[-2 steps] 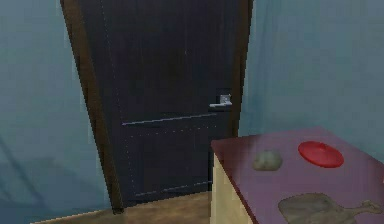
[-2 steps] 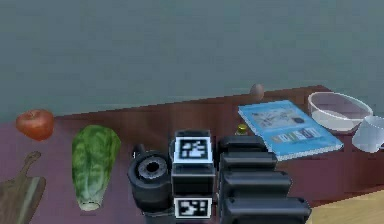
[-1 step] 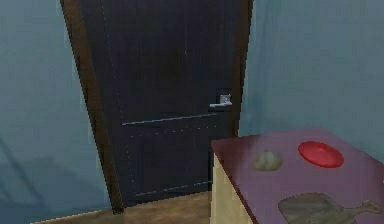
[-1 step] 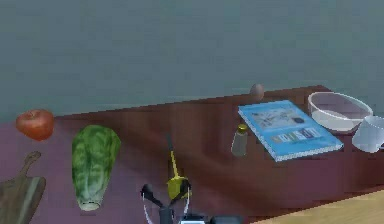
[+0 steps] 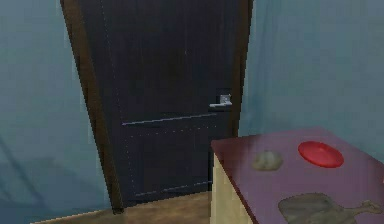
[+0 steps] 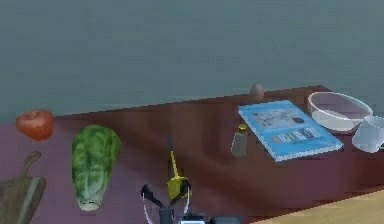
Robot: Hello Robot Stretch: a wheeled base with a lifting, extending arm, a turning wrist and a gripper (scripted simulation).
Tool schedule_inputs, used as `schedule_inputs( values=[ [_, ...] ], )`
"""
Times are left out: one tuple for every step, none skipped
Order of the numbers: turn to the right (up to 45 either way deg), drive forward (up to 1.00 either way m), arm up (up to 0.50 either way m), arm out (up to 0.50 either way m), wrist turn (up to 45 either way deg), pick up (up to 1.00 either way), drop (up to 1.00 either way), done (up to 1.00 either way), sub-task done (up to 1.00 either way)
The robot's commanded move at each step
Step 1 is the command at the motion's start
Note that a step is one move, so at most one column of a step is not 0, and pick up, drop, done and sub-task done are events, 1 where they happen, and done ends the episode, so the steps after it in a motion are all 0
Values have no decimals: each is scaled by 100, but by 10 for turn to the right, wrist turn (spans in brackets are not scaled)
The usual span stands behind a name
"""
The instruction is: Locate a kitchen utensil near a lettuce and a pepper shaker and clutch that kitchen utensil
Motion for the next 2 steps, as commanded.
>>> schedule_inputs(
  values=[
    [0,0,10,0,0,0,0,0,0],
    [0,0,0,0,0,0,0,100,0]
  ],
)
